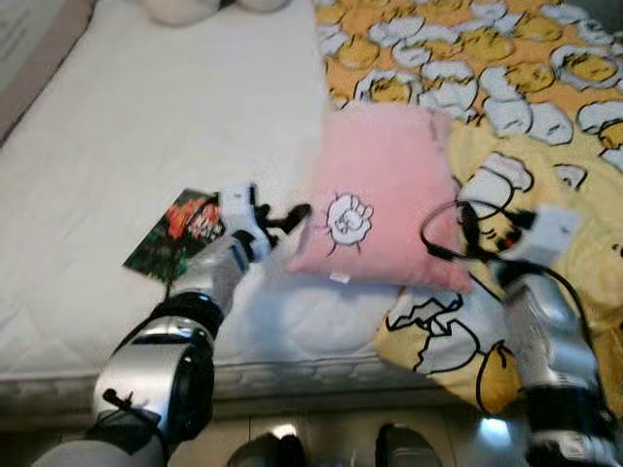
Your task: Clean up the room
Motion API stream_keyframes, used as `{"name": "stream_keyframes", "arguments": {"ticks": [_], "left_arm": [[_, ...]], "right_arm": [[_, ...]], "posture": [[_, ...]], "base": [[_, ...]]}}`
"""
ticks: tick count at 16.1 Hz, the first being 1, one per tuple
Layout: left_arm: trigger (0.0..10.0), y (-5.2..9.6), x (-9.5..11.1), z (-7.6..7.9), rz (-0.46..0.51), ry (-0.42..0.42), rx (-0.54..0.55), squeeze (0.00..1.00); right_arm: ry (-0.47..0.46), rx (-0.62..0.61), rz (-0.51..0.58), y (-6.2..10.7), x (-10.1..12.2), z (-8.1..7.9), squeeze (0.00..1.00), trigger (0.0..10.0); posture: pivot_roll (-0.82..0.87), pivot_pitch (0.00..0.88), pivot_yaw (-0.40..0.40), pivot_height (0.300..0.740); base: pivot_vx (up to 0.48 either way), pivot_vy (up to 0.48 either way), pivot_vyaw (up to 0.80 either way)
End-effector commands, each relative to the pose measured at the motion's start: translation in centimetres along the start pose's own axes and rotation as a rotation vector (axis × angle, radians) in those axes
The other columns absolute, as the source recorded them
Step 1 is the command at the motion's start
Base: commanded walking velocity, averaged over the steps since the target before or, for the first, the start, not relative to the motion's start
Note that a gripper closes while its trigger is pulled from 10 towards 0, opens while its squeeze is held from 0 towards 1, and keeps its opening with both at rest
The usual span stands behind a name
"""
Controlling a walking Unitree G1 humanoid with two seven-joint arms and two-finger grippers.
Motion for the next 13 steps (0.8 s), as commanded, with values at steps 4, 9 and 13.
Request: {"name": "stream_keyframes", "arguments": {"ticks": [4, 9, 13], "left_arm": [[10.0, -0.1, -0.1, 0.6, 0.015, 0.092, -0.056, 0.00], [10.0, -1.0, 0.0, 2.8, 0.010, 0.099, -0.131, 0.00], [10.0, -1.9, 0.6, 5.6, 0.018, 0.111, -0.235, 0.00]], "right_arm": [[-0.095, 0.061, -0.027, -0.6, -0.7, -1.9, 0.00, 10.0], [-0.091, 0.033, -0.051, -0.9, -1.3, -1.3, 0.00, 10.0], [-0.115, 0.016, -0.041, -1.2, -1.0, -1.1, 0.00, 10.0]], "posture": [[-0.15, 0.216, 0.080, 0.740], [-0.16, 0.229, 0.086, 0.740], [-0.17, 0.228, 0.097, 0.740]], "base": [[0.000, 0.000, 0.00], [0.000, 0.000, 0.00], [0.000, 0.000, 0.00]]}}
Point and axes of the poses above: a point about 5 cm out from each wrist's last joint towards the gripper, its own y axis pointing back from the gripper into the wrist, its own x axis along the axis of the wrist's last joint, z = x × y, the point moved 3 cm from there along -y, pointing out of the wrist towards the gripper, and after that the axes turned 15 degrees about y, right-handed, at the moved point
